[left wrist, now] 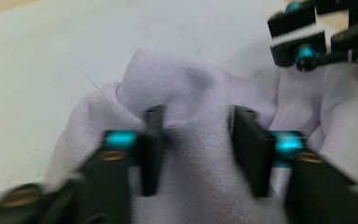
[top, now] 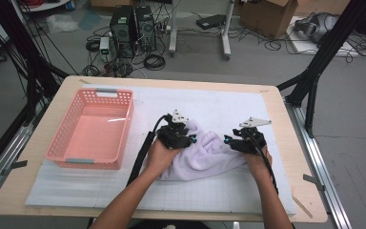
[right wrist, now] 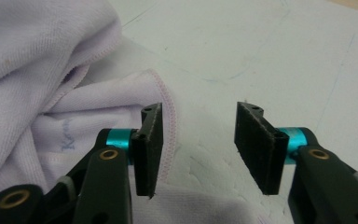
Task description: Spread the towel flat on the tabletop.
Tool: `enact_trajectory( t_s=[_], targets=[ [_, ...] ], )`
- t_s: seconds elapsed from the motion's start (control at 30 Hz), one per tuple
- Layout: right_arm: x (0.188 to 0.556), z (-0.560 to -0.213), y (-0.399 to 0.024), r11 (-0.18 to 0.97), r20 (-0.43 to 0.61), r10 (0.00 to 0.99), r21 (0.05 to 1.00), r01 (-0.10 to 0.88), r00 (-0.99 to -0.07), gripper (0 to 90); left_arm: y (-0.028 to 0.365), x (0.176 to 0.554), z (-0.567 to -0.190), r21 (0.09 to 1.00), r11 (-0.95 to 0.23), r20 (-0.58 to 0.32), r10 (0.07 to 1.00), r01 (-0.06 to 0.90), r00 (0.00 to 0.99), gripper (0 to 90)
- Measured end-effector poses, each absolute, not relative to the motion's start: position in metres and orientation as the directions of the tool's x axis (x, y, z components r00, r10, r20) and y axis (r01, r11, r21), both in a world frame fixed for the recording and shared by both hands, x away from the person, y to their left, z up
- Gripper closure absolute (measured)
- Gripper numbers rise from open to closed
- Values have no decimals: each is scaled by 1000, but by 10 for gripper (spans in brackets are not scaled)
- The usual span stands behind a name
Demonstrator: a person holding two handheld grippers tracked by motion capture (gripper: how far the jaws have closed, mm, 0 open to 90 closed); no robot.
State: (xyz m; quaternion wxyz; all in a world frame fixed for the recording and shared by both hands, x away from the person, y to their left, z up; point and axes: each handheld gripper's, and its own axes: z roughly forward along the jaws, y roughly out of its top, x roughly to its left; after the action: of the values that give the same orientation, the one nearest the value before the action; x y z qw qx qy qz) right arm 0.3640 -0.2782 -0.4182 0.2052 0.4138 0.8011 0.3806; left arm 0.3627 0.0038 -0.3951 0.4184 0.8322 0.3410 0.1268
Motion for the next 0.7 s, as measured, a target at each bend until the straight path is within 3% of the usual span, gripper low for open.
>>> enact_trajectory(
  t_s=[0.03,0.1,0.23,0.47,0.53,0.57,0.6,0.7],
  targets=[
    [365,-418,-277,366,-11,819,781,507,-574,497,4,362,-396,778,-432,-66,667,457,742,789],
    [367,-419,-277,362,-3,816,782,507,-578,490,6,359,-394,780,-444,-51,656,440,753,831],
    [374,-421,-266,367,49,788,762,533,-614,480,14,350,-388,788,-459,-35,632,410,774,846],
    [389,-437,-219,498,52,704,675,545,-708,469,30,331,-389,801,-454,-47,603,391,797,848],
    [391,-438,-212,517,23,703,669,534,-710,541,36,324,-389,803,-456,-49,591,383,805,849],
    [393,-436,-210,534,12,696,659,530,-718,664,39,322,-388,803,-459,-50,584,381,810,849],
    [393,-434,-209,555,1,681,652,516,-733,871,41,320,-388,804,-458,-52,580,379,813,849],
    [392,-432,-203,616,-77,649,637,464,-757,882,49,312,-387,814,-446,-65,565,371,823,849]
  ],
)
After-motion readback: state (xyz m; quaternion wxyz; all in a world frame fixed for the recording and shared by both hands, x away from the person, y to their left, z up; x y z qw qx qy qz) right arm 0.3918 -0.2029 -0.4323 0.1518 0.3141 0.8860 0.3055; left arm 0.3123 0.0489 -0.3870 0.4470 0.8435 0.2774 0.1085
